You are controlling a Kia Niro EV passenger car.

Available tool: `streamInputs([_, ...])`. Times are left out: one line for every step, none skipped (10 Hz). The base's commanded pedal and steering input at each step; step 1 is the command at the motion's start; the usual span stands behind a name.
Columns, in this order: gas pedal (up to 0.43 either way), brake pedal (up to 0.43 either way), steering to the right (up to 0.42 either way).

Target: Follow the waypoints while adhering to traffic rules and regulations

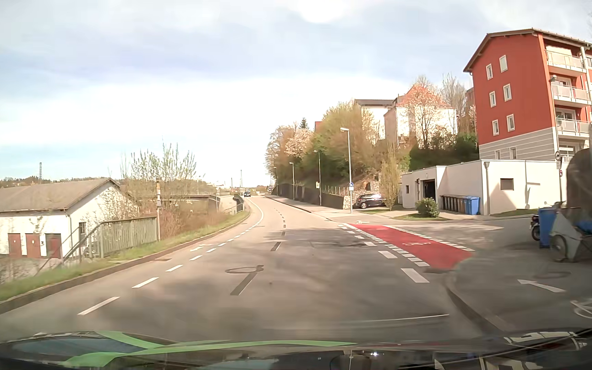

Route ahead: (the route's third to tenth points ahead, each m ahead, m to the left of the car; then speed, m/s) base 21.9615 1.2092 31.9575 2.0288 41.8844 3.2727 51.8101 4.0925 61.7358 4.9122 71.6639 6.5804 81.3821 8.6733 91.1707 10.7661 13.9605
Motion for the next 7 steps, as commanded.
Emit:
streamInputs([0.067,0.000,-0.010])
streamInputs([0.067,0.000,-0.010])
streamInputs([0.067,0.000,-0.010])
streamInputs([0.079,0.000,-0.010])
streamInputs([0.079,0.000,-0.010])
streamInputs([0.079,0.000,-0.010])
streamInputs([0.079,0.000,-0.010])
